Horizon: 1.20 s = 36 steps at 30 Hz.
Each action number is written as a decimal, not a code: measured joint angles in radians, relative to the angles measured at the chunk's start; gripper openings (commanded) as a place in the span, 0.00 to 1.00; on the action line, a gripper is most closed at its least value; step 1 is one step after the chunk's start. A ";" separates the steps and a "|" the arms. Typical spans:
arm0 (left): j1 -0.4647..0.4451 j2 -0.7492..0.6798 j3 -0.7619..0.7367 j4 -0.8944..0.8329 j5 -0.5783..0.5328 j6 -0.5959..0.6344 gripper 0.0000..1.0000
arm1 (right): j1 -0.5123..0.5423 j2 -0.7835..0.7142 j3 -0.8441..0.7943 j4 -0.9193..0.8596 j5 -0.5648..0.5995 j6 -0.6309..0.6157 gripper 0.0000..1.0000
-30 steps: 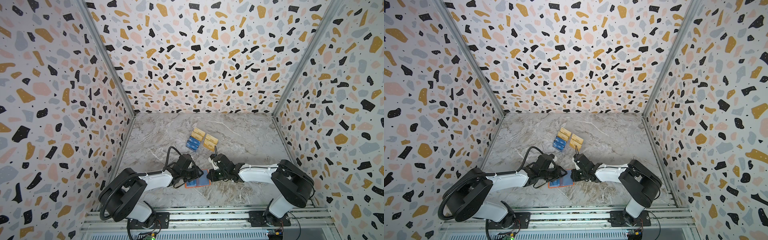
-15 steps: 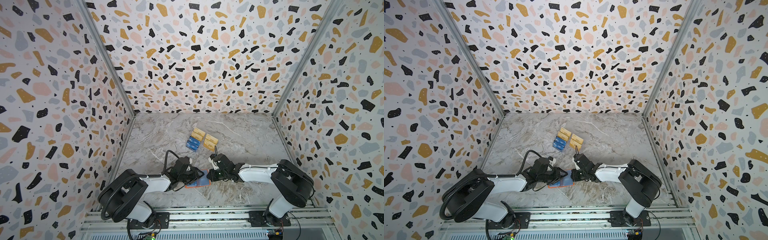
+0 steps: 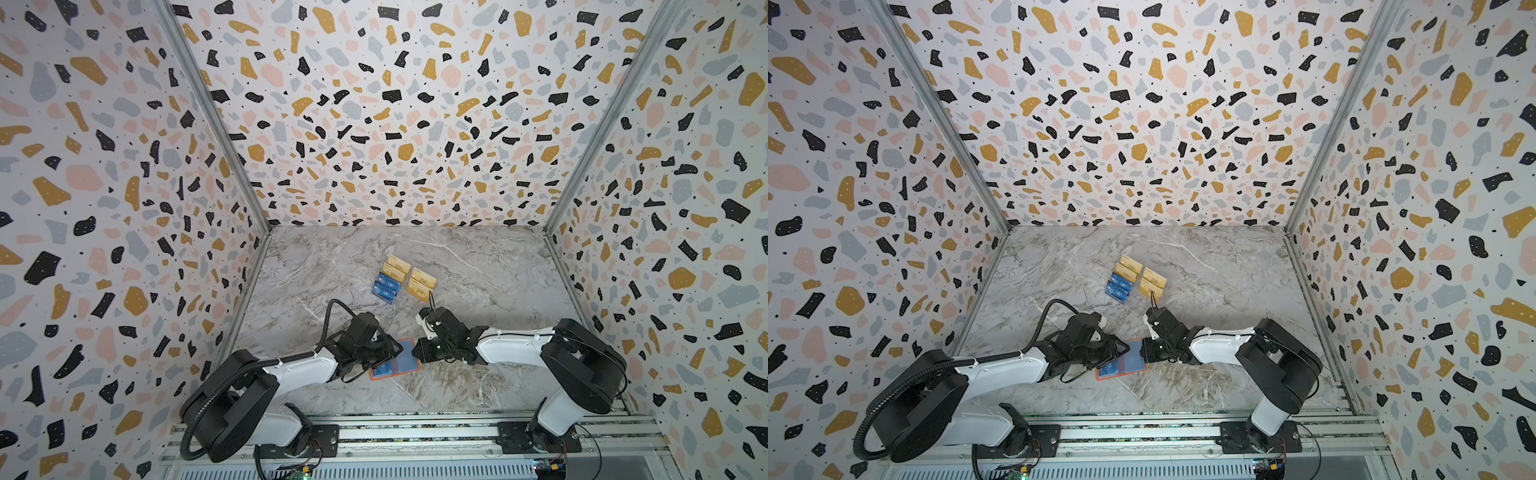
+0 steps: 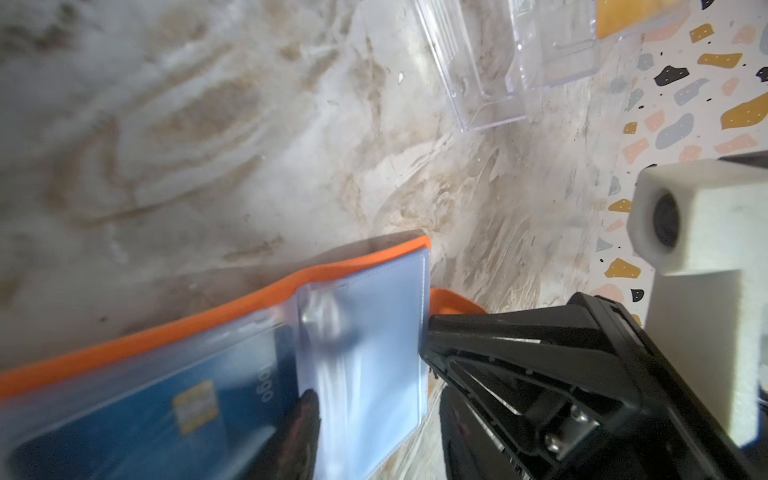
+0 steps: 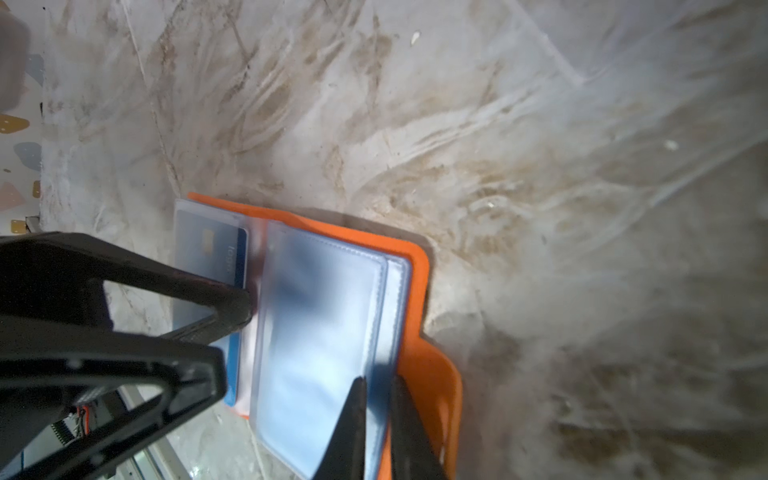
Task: Put the credit cards into the card holder
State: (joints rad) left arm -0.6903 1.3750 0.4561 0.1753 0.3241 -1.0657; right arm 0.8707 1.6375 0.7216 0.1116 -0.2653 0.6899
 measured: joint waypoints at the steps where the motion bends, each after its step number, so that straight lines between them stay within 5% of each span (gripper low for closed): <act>1: 0.000 0.010 0.000 0.003 0.000 0.000 0.49 | 0.000 0.000 0.000 0.001 0.000 0.000 0.14; 15: 0.002 0.045 -0.032 0.126 0.031 -0.027 0.45 | 0.000 0.003 -0.001 0.004 0.001 0.001 0.14; 36: 0.003 0.003 -0.032 0.033 0.034 0.040 0.33 | 0.005 0.005 -0.001 0.010 0.001 0.005 0.13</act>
State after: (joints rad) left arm -0.6876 1.3777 0.4240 0.2085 0.3580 -1.0260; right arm 0.8753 1.6424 0.7204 0.1211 -0.2646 0.6949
